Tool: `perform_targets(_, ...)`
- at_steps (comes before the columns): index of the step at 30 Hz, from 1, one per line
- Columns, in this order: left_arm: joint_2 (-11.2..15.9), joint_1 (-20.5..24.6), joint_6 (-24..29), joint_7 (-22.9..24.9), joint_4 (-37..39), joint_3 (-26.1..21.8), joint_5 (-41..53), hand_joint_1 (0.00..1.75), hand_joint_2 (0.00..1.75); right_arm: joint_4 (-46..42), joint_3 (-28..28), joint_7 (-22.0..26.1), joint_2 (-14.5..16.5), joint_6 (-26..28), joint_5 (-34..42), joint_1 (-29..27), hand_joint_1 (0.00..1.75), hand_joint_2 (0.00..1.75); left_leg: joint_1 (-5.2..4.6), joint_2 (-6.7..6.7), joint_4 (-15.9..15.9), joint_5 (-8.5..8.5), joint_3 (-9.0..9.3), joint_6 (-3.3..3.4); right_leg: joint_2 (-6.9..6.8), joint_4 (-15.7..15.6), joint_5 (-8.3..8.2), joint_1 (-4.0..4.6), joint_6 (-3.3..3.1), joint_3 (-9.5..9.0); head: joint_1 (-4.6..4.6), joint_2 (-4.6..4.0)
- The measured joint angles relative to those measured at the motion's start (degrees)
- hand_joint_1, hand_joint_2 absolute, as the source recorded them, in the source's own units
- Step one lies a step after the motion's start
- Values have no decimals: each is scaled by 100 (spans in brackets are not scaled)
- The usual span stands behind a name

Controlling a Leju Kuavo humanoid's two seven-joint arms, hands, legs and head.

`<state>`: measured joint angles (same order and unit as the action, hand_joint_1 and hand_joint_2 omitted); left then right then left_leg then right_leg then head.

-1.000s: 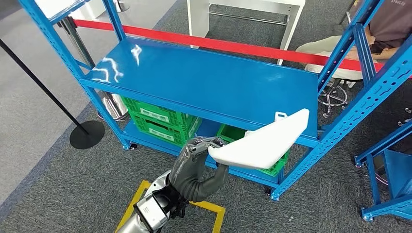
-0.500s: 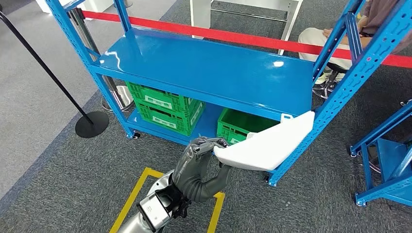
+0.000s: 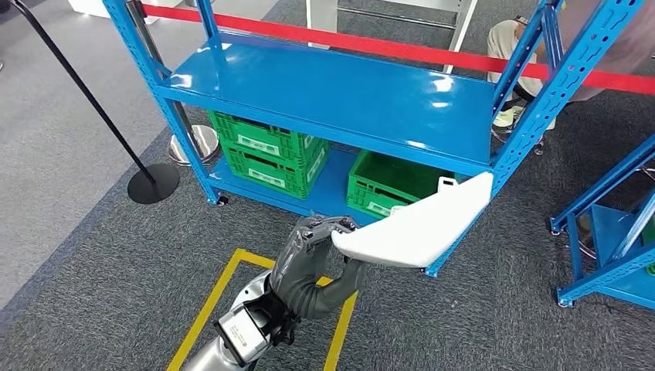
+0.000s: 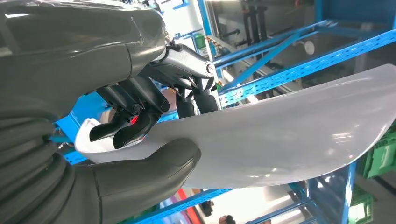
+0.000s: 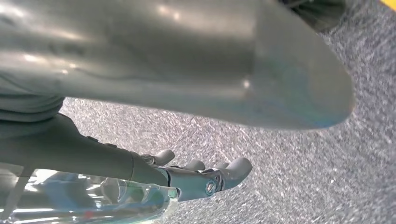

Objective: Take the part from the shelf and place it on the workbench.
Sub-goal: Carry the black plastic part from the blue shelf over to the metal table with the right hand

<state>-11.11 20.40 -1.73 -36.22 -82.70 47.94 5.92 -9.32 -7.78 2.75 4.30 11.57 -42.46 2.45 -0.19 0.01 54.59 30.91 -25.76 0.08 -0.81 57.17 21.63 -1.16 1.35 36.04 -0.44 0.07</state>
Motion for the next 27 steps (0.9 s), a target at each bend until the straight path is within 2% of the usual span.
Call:
perform_targets(1,4,1,2,11,0,-1,9,175,175,1,0,-3,-1,-9,-19,-5,0,0,-3,9,-7,-53,-65,49,1,23,25,-16,33,42,-3,0)
perform_targets(2,7,1,2,25,1,-1,18,175,175,2,0,-8,1,-14,-34,-13,0,0,-2,18,-13,-119,-137,107,5,117,157,-25,57,100,11,0)
perform_targets(3,8,1,-1,37,2,-1,26,175,175,3,1,-16,1,-16,-45,-21,0,0,0,28,-23,-193,-215,158,13,318,397,-30,71,178,27,0)
perform_targets(5,8,0,-20,54,4,-1,28,175,175,2,1,-41,-4,-16,-55,-22,0,0,-27,37,-16,-333,-373,215,27,1010,992,-29,86,363,66,0)
perform_targets(6,12,-2,-33,59,5,-1,28,175,175,1,1,-52,-9,-16,-57,-19,0,0,-43,39,-11,-406,-459,225,32,1377,1168,-28,89,421,74,0)
perform_targets(7,17,-3,-44,63,7,1,28,175,175,1,1,-61,-17,-16,-57,-16,0,0,-55,41,-1,-479,-549,230,34,1632,1201,-26,86,414,75,0)
perform_targets(8,24,-4,-54,66,9,2,28,175,175,1,0,-64,-23,-16,-57,-14,0,0,-64,42,13,-548,-643,228,36,1719,1108,-23,77,325,77,0)
perform_targets(9,30,-5,-58,68,9,2,27,175,175,1,0,-68,-28,-16,-57,-13,0,0,-69,40,36,-609,-741,221,37,1589,942,-20,62,134,77,0)
perform_targets(10,32,-5,-62,68,9,3,22,175,175,0,0,-71,-32,-16,-57,-8,0,0,-70,38,71,-661,-830,210,40,1271,802,-16,42,-148,85,0)
perform_targets(11,31,-3,-66,68,9,2,17,175,175,-1,0,-75,-36,-16,-57,0,0,0,-76,36,116,-702,-912,190,44,844,767,-7,25,-466,97,0)
perform_targets(12,27,-2,-69,68,8,0,11,175,175,-1,0,-81,-39,-16,-57,10,0,0,-79,36,155,-744,-975,164,49,436,814,3,5,-740,106,0)
perform_targets(13,22,1,-77,68,8,-1,4,175,175,-2,0,-86,-42,-16,-57,19,0,0,-80,38,183,-785,-1020,134,55,139,899,17,-12,-913,118,0)
perform_targets(14,16,2,-86,68,8,-1,0,175,175,-2,0,-91,-43,-16,-57,26,0,0,-77,42,195,-830,-1049,102,60,-16,972,36,-30,-977,122,0)
perform_targets(16,13,3,-102,68,8,1,-10,175,175,-1,-1,-104,-42,-16,-57,19,0,0,-65,36,202,-878,-1092,35,55,-60,934,39,-99,-915,131,0)
perform_targets(17,14,3,-107,68,8,1,-15,175,175,0,-1,-111,-42,-16,-57,17,0,0,-56,28,269,-774,-1131,-2,47,-63,878,30,-150,-866,129,0)
perform_targets(18,19,3,-109,69,8,2,-20,175,175,0,-2,-116,-40,-16,-59,16,0,0,-46,19,436,-563,-1195,-39,37,-71,810,18,-194,-805,121,0)
perform_targets(19,23,4,-110,69,8,3,-27,175,175,-1,-2,-119,-38,-16,-61,21,0,0,-28,12,715,-267,-1278,-73,28,-70,741,11,-223,-737,113,0)
perform_targets(20,28,3,-112,70,8,3,-34,175,175,-1,-2,-120,-36,-16,-63,24,0,0,-11,11,1083,32,-1371,-101,26,-68,672,10,-239,-663,99,0)
perform_targets(21,33,3,-112,70,8,4,-42,175,175,-1,-2,-120,-33,-16,-64,23,0,0,6,9,1460,231,-1451,-122,22,-64,604,10,-238,-586,90,0)
perform_targets(22,38,3,-113,70,9,4,-46,175,175,-1,-2,-121,-32,-16,-64,22,0,0,25,9,1749,289,-1484,-137,17,-59,537,10,-230,-508,88,0)
perform_targets(23,42,2,-113,70,9,4,-50,175,175,-1,-2,-122,-32,-16,-64,21,0,0,45,9,1876,213,-1437,-146,12,-52,472,9,-217,-421,85,0)
perform_targets(24,43,2,-113,70,10,4,-50,175,175,-1,-2,-124,-32,-16,-64,21,0,0,63,9,1804,58,-1292,-149,8,-44,410,7,-200,-338,84,0)
perform_targets(25,39,4,-115,70,9,4,-50,175,175,-2,-2,-125,-32,-16,-64,22,0,0,79,10,1531,-94,-1040,-149,7,-35,354,5,-178,-264,84,0)
perform_targets(26,31,7,-116,70,9,4,-50,175,175,-2,-2,-127,-32,-16,-64,22,0,0,85,7,1120,-167,-706,-145,8,-25,304,9,-151,-206,82,0)
perform_targets(27,17,13,-118,70,8,4,-51,175,175,-2,-2,-129,-32,-19,-64,22,0,0,84,3,677,-149,-387,-134,10,-18,255,14,-117,-164,85,0)
